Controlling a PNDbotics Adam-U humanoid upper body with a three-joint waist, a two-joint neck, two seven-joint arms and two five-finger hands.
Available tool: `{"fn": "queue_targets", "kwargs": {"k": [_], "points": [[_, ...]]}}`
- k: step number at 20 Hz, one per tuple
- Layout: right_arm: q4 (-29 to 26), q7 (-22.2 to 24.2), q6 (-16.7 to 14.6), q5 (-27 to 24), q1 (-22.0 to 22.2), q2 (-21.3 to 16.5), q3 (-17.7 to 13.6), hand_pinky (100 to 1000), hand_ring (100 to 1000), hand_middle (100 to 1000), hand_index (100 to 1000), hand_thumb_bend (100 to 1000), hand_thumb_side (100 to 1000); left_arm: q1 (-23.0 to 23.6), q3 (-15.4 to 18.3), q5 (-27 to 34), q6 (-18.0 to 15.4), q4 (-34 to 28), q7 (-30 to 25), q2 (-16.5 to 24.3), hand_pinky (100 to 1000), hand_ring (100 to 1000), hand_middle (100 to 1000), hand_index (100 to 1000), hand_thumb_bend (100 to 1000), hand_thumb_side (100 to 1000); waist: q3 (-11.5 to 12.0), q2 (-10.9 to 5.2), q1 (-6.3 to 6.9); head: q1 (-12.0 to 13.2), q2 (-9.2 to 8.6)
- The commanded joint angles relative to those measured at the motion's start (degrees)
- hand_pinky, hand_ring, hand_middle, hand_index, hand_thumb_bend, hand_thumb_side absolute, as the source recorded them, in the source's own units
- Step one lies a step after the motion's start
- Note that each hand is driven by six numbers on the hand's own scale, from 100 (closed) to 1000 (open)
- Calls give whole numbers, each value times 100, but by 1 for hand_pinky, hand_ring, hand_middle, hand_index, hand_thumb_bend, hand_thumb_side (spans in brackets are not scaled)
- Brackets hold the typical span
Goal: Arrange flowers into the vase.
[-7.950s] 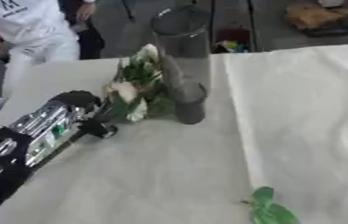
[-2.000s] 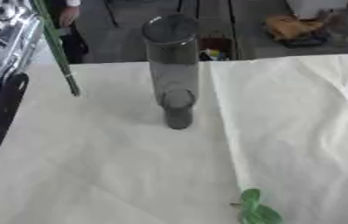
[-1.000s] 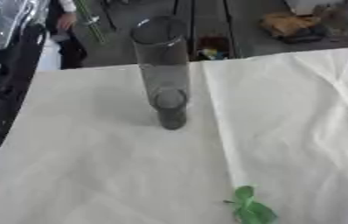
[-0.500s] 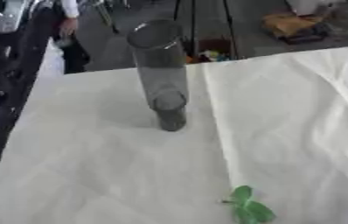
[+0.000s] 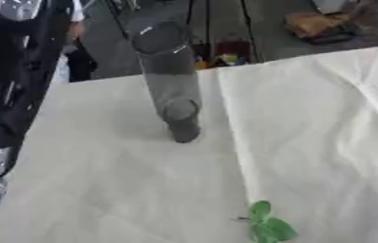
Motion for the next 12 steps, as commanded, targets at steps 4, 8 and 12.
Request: {"fn": "queue_targets", "kwargs": {"k": [4,8,12], "points": [[-102,68,-11,-90,-91,-179,-11,764,836,538,824,100,1000,-104,52,-121,-347,101,60,67,100,100,100,100,327,557,-47,-36,-12,77,-143],[-102,97,-1,-106,-111,-183,-9,765,838,537,824,100,1000,-78,69,-124,-481,175,82,50,100,100,100,100,329,561,-80,4,17,121,-190],[-102,112,11,-121,-132,-179,-16,767,839,536,824,100,1000,-17,63,-126,-569,261,84,14,100,100,100,100,320,565,-119,49,33,133,-241]]}}
